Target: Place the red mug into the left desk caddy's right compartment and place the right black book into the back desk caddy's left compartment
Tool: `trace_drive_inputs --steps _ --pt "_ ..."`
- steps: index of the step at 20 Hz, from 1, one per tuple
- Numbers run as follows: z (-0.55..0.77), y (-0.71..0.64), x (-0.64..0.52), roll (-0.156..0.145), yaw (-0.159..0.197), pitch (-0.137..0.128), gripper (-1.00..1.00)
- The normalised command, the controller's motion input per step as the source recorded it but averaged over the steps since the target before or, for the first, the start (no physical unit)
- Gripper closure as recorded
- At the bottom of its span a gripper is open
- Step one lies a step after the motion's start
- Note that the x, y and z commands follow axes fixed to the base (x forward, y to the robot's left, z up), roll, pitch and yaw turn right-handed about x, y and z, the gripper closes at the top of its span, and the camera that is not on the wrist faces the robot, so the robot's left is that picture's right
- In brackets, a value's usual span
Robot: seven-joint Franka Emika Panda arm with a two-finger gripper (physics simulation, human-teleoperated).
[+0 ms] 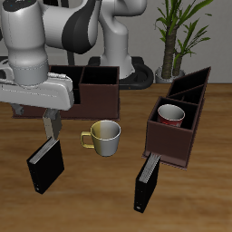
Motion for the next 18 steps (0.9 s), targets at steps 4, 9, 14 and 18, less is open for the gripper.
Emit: trace_drive_inputs --steps 4,9,14,18 --pt "-0.29 -0.14 0.12 -0.027 -0.080 0.004 -1.00" --pt "-0.48 0.02 0.03 0.008 -0.076 -0.003 -1.00" --pt "-0.32 -0.08 0.07 -0.018 -0.062 0.010 -1.00" --pt "-0.45 -0.10 0.05 -0.017 -0.039 0.050 -1.00"
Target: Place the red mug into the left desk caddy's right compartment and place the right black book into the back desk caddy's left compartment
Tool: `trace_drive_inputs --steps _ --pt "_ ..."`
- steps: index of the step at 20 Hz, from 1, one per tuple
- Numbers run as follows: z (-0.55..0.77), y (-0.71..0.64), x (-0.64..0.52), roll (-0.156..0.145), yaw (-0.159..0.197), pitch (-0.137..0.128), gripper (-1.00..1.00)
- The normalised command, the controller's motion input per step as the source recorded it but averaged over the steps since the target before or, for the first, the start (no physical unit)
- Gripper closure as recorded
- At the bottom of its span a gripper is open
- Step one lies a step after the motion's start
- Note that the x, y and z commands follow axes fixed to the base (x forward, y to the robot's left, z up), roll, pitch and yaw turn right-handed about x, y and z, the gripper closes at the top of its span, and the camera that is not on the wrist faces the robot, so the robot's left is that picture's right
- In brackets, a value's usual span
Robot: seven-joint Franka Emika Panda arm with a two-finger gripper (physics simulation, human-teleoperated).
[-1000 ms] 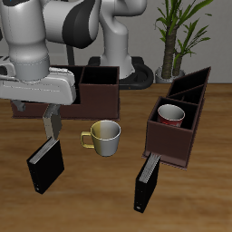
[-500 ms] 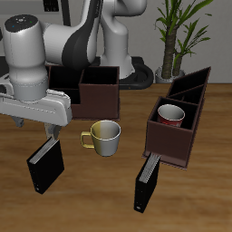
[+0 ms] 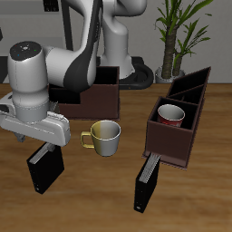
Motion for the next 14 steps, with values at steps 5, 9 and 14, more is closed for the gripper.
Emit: trace_drive_inputs --steps 5,9,14 --pt "-0.42 -0.08 0.05 -0.032 -0.036 0.051 -1.00" --pt "-0.34 0.10 0.03 0.011 -0.005 0.041 -1.00" --pt "-0.33 -0.03 0.06 -0.037 0.023 0.074 1.00"
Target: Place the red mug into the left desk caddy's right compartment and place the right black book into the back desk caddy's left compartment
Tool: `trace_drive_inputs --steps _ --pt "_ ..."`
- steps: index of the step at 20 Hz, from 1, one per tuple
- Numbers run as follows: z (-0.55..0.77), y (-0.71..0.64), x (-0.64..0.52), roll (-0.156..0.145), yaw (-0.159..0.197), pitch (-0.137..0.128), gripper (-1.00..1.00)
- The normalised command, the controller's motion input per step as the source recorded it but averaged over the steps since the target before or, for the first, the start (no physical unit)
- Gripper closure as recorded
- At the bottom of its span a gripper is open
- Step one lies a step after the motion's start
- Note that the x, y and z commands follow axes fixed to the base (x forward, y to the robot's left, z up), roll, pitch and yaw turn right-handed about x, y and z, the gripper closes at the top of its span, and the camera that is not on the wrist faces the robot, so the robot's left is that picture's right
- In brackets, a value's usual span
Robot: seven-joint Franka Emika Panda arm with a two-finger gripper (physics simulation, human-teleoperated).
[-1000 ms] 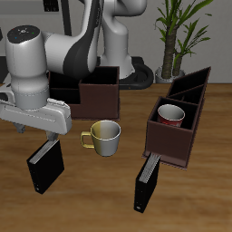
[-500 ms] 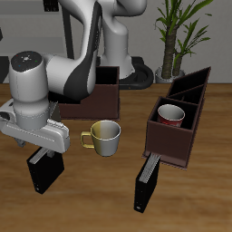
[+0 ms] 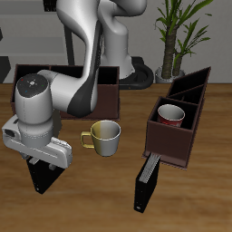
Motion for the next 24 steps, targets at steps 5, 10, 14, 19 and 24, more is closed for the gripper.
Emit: trace_drive_inputs --steps 5,10,14,19,24 --pt "0.03 0.03 -0.06 -0.006 -0.029 0.011 1.00" --pt "0.50 0.05 -0.13 -0.030 0.005 -0.014 1.00" --pt "0.95 0.12 -0.29 -0.060 0.046 -0.008 1.00" --pt "1.07 0.21 -0.43 -0.020 0.067 -0.073 1.00" --pt "1.00 0.46 -0.88 0.010 0.137 -0.098 1.00"
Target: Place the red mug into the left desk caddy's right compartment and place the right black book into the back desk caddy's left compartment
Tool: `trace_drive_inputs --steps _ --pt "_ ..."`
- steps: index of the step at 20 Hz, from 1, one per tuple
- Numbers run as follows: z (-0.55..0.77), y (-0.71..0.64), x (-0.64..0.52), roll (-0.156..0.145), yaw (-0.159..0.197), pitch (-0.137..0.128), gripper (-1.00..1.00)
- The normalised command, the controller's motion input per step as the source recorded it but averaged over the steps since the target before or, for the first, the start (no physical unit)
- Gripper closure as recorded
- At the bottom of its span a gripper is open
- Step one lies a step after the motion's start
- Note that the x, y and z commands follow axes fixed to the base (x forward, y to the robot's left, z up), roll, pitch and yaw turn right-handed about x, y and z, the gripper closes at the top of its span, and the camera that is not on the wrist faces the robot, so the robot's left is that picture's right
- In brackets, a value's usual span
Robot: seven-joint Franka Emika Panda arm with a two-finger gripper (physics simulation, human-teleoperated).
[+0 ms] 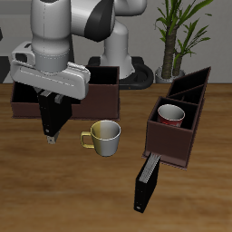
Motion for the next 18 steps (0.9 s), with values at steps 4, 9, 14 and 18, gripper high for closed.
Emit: trace_drive_inputs --steps 4,9,14,18 --pt "0.29 0.21 -0.52 -0.004 0.074 -0.018 1.00" --pt "0.19 0.26 -0.67 0.002 0.057 -0.022 1.00" --pt "0.34 0.22 -0.70 -0.013 0.067 -0.058 1.00" --pt "0.17 0.01 -0.52 -0.076 0.067 -0.047 1.00"
